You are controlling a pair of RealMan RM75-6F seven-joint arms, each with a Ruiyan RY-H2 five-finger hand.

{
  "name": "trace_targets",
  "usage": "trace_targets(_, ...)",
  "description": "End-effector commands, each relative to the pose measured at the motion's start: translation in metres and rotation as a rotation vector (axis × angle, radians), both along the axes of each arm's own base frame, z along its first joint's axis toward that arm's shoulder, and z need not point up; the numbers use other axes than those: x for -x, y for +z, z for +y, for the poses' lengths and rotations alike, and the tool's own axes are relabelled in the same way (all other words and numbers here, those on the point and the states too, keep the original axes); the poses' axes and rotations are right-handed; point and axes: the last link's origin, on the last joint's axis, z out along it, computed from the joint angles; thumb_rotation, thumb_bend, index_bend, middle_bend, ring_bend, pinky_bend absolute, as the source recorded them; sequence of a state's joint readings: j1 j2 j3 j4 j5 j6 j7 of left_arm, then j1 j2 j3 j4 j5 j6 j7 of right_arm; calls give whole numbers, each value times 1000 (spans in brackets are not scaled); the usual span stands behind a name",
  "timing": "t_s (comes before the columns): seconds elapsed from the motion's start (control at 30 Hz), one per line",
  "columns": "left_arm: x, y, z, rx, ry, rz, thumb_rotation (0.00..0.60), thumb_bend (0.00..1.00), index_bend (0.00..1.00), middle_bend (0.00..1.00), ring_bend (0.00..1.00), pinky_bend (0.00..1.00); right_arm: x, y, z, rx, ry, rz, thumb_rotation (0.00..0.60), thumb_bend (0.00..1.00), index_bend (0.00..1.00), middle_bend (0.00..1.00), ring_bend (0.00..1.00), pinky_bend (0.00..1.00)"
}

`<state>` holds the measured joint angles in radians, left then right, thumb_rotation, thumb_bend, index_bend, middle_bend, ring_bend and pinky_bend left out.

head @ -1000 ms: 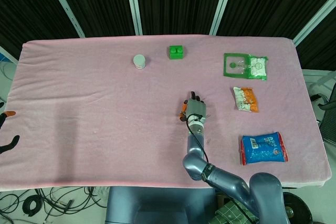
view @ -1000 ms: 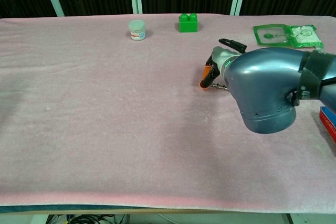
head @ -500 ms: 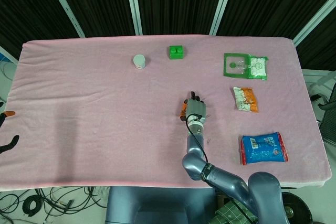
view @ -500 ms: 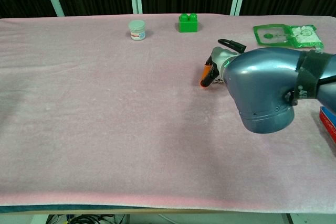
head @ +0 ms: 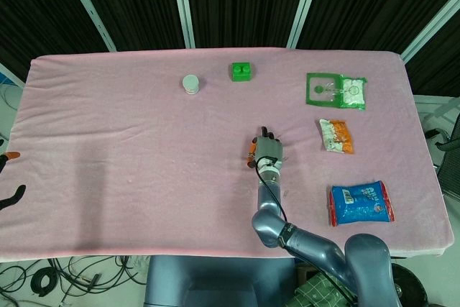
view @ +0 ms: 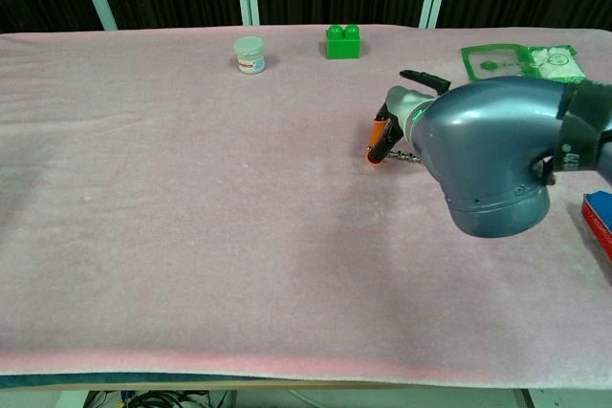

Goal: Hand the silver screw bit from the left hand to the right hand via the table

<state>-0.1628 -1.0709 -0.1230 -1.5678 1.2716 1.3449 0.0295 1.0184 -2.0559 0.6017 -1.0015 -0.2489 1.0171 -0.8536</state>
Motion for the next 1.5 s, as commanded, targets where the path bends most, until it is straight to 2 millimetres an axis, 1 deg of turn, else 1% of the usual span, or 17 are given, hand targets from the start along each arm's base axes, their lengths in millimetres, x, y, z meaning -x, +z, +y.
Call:
trace_targets(0.03,0,0,0,-1,0,1,600,292,271,33,0,0,1,1,0,5,-6,-9,600,244,512,20,82,208)
trace_targets(0.4,0,0,0,-4,3,0,600,312,272,31,0,0,0,1,-1,30,-16,-42,600,252,529,23,85,208)
trace_targets(0.57,0,0,0,-8,5,-1,600,312,272,31,0,0,0,-1,-1,26,-19,-43,600,275,546,23,85,209)
trace_targets(0.77,0,1,0,-11,4,-2,600,312,272,31,0,0,0,-2,-1,21,-23,-40,600,333,577,23,85,209)
trace_targets(1.23,0,0,0,-8,6,-3,600,312,272,30,0,0,2,-3,-1,17,-26,-28,600,338,577,23,85,208)
trace_targets(1.4,0,0,0,-9,7,-2,600,312,273,31,0,0,3,-2,-1,6,-24,-18,600,338,543,23,85,208)
trace_targets(1.5,0,0,0,-8,7,-2,600,312,273,31,0,0,3,-2,-1,3,-25,-18,600,338,541,23,85,208)
